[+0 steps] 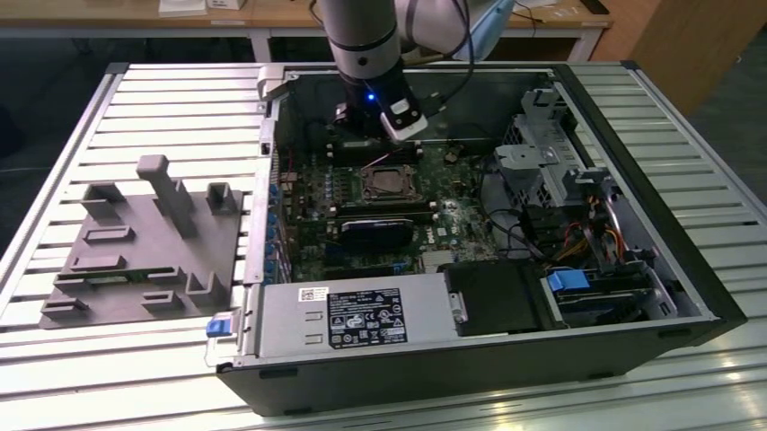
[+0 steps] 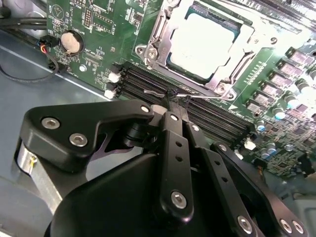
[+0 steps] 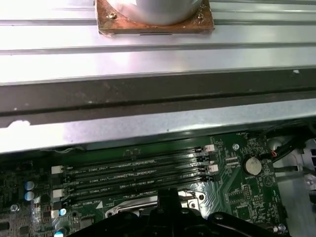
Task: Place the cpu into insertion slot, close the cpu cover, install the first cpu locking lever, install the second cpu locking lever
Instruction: 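Install the first cpu locking lever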
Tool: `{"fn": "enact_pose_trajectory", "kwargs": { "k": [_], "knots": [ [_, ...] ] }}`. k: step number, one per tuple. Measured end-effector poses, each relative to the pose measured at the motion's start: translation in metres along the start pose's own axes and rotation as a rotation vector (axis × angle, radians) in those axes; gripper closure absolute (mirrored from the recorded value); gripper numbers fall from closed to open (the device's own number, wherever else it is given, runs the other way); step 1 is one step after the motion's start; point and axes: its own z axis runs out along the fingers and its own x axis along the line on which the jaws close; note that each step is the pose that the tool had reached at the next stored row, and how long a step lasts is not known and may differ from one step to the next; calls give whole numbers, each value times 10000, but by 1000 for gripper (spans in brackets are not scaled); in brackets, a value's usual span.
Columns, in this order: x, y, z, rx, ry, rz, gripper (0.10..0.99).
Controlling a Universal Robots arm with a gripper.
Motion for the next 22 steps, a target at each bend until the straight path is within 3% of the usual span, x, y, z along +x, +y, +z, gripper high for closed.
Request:
{"fn": "enact_pose_trajectory", "kwargs": {
  "k": [22],
  "knots": [
    [21, 87, 112, 81, -99, 415, 984]
  ]
}}
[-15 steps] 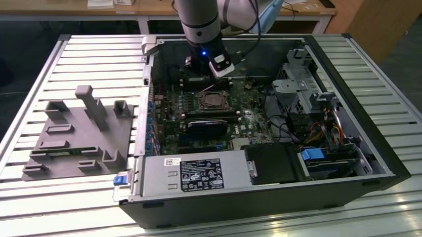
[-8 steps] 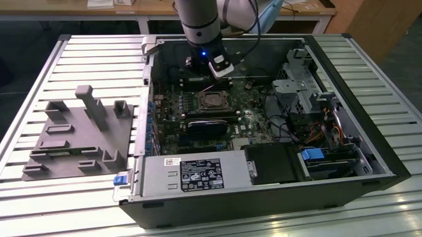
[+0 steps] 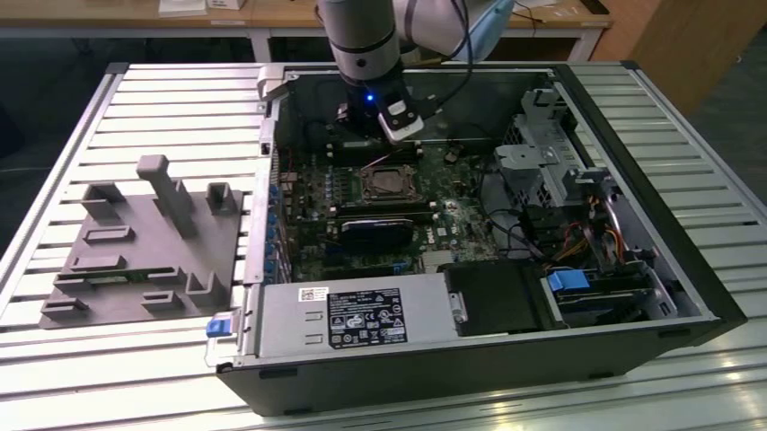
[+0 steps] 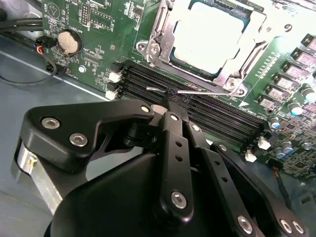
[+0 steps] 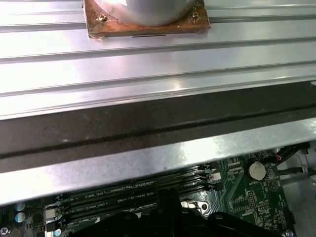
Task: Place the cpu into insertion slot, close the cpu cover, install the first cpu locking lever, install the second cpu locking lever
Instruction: 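Install the first cpu locking lever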
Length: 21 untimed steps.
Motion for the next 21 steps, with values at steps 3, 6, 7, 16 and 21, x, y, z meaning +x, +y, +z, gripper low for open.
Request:
{"fn": "enact_pose_trajectory", "kwargs": {
  "k": [3, 6, 7, 16, 21],
  "knots": [
    [2, 2, 14, 12, -8, 35, 984],
    [2, 1, 24, 46, -22, 64, 984],
    [2, 1, 24, 54, -24, 64, 984],
    [8, -3, 39, 27, -282, 12, 984],
    [22, -10, 60, 167, -464, 332, 984]
  ]
}}
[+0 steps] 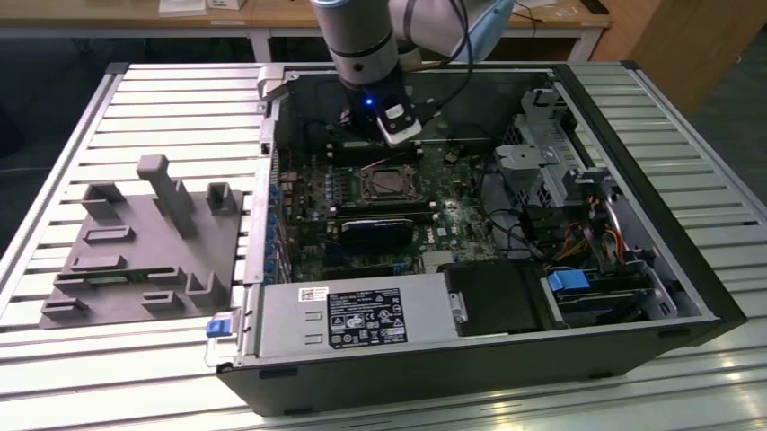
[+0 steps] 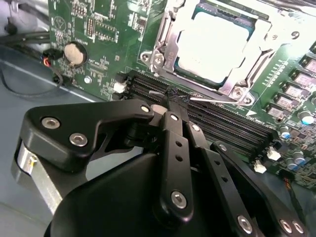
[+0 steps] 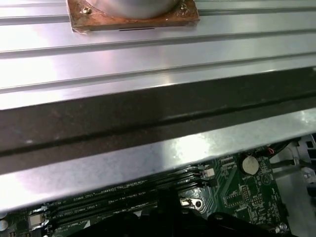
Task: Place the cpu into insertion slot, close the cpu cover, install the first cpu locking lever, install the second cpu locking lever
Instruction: 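Install the first cpu locking lever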
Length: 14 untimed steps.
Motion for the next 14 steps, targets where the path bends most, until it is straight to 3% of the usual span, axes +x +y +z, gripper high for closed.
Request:
{"fn": "enact_pose_trajectory", "kwargs": {
  "k": [8, 14],
  "knots": [
    [57, -8, 15, 147, -173, 650, 984],
    [88, 15, 34, 219, -248, 974, 984]
  ]
}}
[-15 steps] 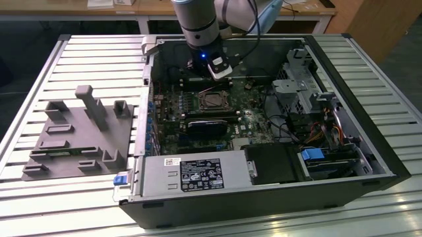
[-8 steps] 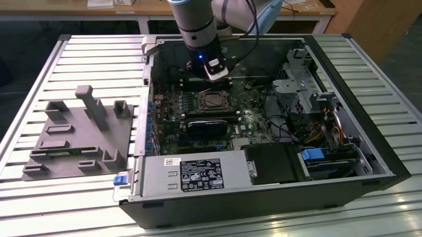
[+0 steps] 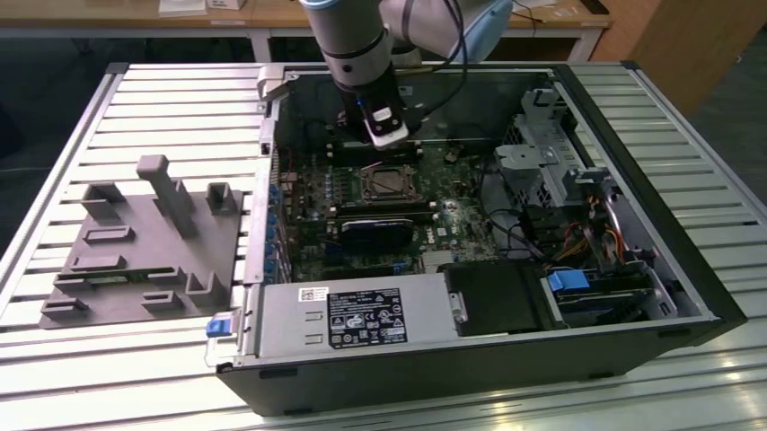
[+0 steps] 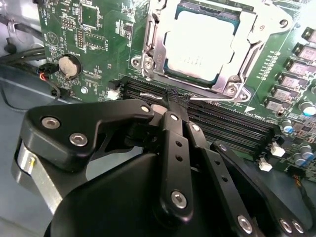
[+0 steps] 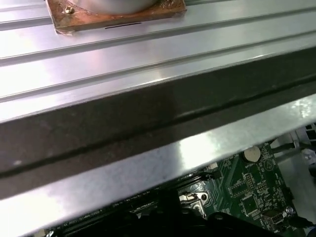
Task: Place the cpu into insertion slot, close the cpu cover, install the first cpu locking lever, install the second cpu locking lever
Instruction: 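Install the first cpu locking lever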
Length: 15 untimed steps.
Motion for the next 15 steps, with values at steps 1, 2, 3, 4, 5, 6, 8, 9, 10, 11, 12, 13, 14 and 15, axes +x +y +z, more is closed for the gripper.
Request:
{"fn": "enact_pose_trajectory", "kwargs": {
  "k": [1, 2, 3, 4, 5, 6, 8, 9, 10, 11, 12, 13, 14, 15],
  "knots": [
    [3, 4, 4, 11, -11, 49, 984],
    [5, 8, 7, 24, -23, 99, 984],
    [8, 12, 11, 35, -34, 148, 984],
    [10, 17, 14, 45, -44, 193, 984],
    [12, 21, 17, 56, -55, 240, 984],
    [15, 26, 20, 66, -66, 287, 984],
    [19, 32, 26, 87, -87, 378, 984],
    [20, 34, 29, 99, -97, 419, 984],
    [22, 35, 33, 112, -108, 455, 984],
    [23, 36, 36, 127, -119, 487, 984],
    [23, 36, 38, 147, -130, 513, 984],
    [24, 36, 40, 171, -142, 537, 984],
    [24, 36, 42, 195, -155, 558, 984],
    [25, 36, 45, 220, -167, 577, 984]
  ]
}}
